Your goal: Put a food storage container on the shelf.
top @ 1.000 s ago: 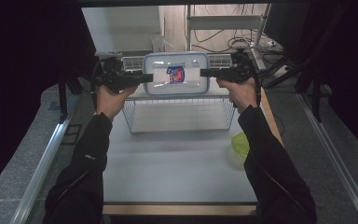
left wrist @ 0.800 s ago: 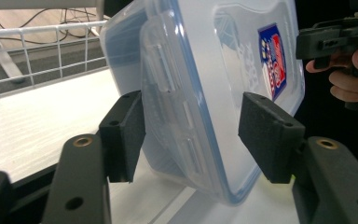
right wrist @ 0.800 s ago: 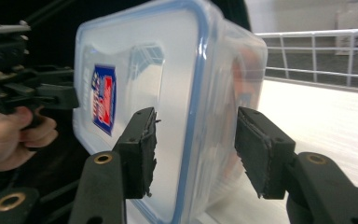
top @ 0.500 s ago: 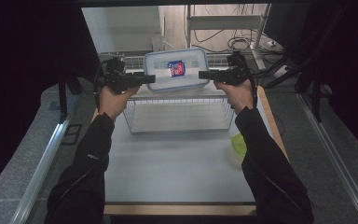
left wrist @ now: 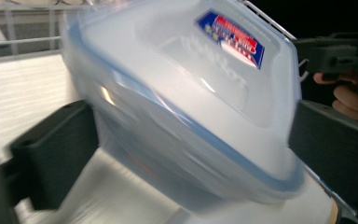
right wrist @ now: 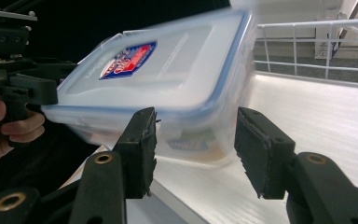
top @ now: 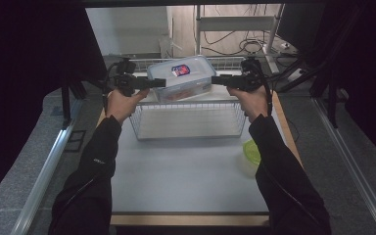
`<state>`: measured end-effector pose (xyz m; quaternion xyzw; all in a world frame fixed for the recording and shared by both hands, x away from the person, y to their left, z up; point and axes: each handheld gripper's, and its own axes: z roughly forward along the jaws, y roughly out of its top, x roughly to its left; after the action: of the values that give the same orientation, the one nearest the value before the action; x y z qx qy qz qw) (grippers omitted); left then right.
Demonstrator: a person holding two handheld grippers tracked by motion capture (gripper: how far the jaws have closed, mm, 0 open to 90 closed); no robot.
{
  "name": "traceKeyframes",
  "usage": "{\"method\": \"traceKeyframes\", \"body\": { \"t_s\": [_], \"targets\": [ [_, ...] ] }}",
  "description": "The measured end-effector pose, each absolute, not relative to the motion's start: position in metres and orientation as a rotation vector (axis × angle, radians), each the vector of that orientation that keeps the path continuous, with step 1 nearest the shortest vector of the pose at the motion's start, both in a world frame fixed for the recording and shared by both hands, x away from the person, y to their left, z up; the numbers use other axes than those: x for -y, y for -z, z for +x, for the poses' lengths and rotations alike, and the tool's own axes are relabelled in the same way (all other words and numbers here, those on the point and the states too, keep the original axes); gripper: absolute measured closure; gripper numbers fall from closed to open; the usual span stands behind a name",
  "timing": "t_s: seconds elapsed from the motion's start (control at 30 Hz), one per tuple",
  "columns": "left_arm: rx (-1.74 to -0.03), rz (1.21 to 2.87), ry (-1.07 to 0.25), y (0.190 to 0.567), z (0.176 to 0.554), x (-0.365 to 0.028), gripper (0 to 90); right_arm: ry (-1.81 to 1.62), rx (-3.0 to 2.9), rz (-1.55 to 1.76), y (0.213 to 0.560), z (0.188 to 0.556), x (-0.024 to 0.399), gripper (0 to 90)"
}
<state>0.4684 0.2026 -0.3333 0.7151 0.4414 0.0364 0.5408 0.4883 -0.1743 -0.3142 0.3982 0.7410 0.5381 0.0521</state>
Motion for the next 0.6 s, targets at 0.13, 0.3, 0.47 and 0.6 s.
{"method": "traceKeyframes", "body": {
  "t_s": [0.13, 0.3, 0.47, 0.6],
  "targets": [
    [-1.018, 1.722, -0.148, 0.329, 0.459, -0.209, 8.8, -1.64, -2.251, 1.21, 0.316, 0.488, 0.177, 48.5],
    [-0.968, 1.731, -0.267, 0.323, 0.433, -0.207, 20.1, -1.639, -2.252, 1.177, 0.316, 0.484, 0.177, 50.6],
    [-0.941, 1.717, -0.335, 0.326, 0.409, -0.208, 43.6, -1.599, -2.255, 1.123, 0.315, 0.474, 0.176, 58.8],
    [-0.919, 1.696, -0.321, 0.335, 0.395, -0.208, 62.6, -1.591, -2.252, 1.095, 0.316, 0.468, 0.177, 68.4]
  ]
}}
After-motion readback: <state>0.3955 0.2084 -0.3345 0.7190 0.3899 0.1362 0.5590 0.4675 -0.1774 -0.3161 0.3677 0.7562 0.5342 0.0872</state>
